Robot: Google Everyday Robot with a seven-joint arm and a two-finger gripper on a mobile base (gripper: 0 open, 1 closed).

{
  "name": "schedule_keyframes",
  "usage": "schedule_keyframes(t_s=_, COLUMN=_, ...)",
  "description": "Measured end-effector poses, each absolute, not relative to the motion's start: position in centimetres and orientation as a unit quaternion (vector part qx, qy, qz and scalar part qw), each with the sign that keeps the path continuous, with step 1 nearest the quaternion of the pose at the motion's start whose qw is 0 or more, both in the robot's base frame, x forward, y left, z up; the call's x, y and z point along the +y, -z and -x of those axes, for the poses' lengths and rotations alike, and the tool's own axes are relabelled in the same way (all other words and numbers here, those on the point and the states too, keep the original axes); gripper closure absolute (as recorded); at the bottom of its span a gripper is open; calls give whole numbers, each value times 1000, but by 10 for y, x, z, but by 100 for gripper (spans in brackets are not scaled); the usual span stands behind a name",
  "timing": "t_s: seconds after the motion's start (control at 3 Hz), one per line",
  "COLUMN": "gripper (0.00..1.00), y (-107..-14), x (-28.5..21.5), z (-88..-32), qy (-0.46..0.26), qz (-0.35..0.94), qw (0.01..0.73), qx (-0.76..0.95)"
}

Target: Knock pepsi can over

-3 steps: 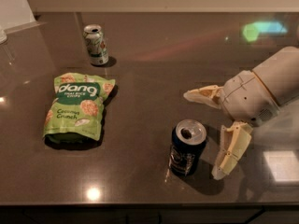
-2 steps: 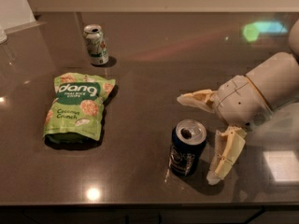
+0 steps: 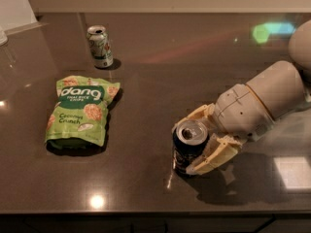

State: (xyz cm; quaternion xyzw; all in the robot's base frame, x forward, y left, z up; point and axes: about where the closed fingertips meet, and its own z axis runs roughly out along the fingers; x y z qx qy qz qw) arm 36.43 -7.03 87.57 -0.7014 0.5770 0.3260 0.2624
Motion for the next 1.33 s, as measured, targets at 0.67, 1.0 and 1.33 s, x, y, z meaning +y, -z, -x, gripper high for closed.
schedule_keyframes(t_s=0.67, gripper=93, y=-900, x=-69, z=-383, qy=-290, qz=703, qw=275, qx=588)
schedule_keyframes(t_s=1.0, gripper=100, y=-924, x=-73, z=-413, qy=-230, qz=709, qw=269, qx=610)
schedule_keyframes(t_s=1.33, gripper=100, y=-939, x=-83, z=-449, qy=-154, qz=717, qw=244, qx=634)
